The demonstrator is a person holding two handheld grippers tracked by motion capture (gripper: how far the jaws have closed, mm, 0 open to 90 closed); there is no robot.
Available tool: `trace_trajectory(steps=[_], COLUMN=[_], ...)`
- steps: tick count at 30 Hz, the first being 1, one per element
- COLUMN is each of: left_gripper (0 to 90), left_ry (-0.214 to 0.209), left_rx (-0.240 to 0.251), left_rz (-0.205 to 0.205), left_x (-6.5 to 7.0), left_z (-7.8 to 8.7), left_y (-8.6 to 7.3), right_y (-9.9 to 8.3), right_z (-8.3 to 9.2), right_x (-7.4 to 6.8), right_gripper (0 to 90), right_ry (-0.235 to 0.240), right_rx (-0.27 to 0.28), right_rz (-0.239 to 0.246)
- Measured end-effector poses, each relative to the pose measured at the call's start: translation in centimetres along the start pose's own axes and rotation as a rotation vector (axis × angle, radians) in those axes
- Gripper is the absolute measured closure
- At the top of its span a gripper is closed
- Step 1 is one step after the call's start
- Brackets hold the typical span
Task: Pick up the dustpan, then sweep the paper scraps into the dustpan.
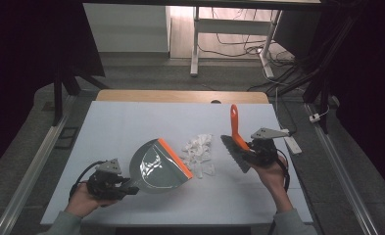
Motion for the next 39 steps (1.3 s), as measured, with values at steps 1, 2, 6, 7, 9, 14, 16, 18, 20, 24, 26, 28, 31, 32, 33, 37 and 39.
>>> trace_trajectory(steps=[1, 2, 6, 7, 9, 14, 16, 18, 20, 24, 26, 28, 31, 32, 33, 37, 39], left_gripper=[61.3, 61.3, 61.3, 61.3, 61.3, 61.3, 61.2, 61.3, 61.3, 61.2, 61.2, 61.2, 61.2, 61.2, 61.3, 61.2, 61.2], left_ry=[0.000, 0.010, 0.012, 0.010, 0.002, 0.000, -0.003, -0.010, -0.018, -0.018, -0.018, -0.018, -0.022, -0.020, -0.021, -0.028, -0.032], left_rx=[0.000, -0.006, -0.016, -0.023, -0.031, -0.036, -0.038, -0.044, -0.058, -0.079, -0.090, -0.098, -0.112, -0.116, -0.121, -0.132, -0.142], left_rz=[0.000, 0.004, 0.021, 0.015, 0.007, 0.004, 0.007, 0.013, 0.015, 0.023, 0.028, 0.029, 0.034, 0.034, 0.028, 0.021, 0.027], left_x=[0.0, -0.1, -0.2, -0.2, 0.0, 0.1, 0.0, 0.0, -0.1, -0.2, -0.2, -0.3, -0.4, -0.4, -0.5, -0.3, -0.4], left_z=[0.0, 0.0, -0.1, -0.2, -0.3, -0.4, -0.3, -0.3, -0.3, -0.6, -0.6, -0.7, -0.8, -0.8, -0.8, -0.9, -1.0], left_y=[0.0, -0.1, -0.3, -0.3, -0.3, -0.2, -0.3, -0.3, -0.4, -0.6, -0.7, -0.8, -0.8, -0.7, -0.7, -0.7, -0.7], right_y=[0.1, 0.3, 0.9, 1.1, 1.4, 2.0, 2.1, 2.3, 2.4, 2.4, 2.4, 2.3, 2.3, 2.3, 2.3, 2.4, 2.5], right_z=[-0.1, -0.3, -0.8, -0.8, -1.0, -1.5, -1.7, -1.9, -2.0, -2.5, -2.8, -3.1, -3.5, -3.6, -3.7, -3.9, -4.0], right_x=[0.0, -0.1, -0.1, 0.0, 0.1, 0.3, 0.4, 0.4, 0.5, 0.5, 0.4, 0.3, 0.2, 0.1, 0.1, 0.2, 0.3], right_gripper=[70.2, 70.2, 70.2, 70.2, 70.2, 70.3, 70.2, 70.2, 70.2, 70.2, 70.2, 70.2, 70.2, 70.2, 70.2, 70.2, 70.2], right_ry=[0.001, 0.003, 0.001, -0.002, 0.003, 0.000, -0.003, -0.005, -0.012, -0.013, -0.019, -0.017, -0.020, -0.018, -0.018, -0.025, -0.029], right_rx=[0.000, 0.003, 0.008, 0.010, 0.017, 0.019, 0.017, 0.018, 0.014, 0.003, -0.005, -0.013, -0.026, -0.030, -0.035, -0.038, -0.039], right_rz=[0.003, -0.002, 0.002, 0.004, -0.004, -0.010, -0.015, -0.010, -0.007, -0.009, -0.001, 0.003, 0.017, 0.019, 0.022, 0.026, 0.025])
Point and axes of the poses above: each handheld gripper's, and its own axes: z roughly backward along the jaws, y roughly out of its top, x roughly to its right, the point moved 5 cm from there along -z, roughly forward along the jaws, and after that the axes turned 10 degrees about -z, right-handed, at the moved point
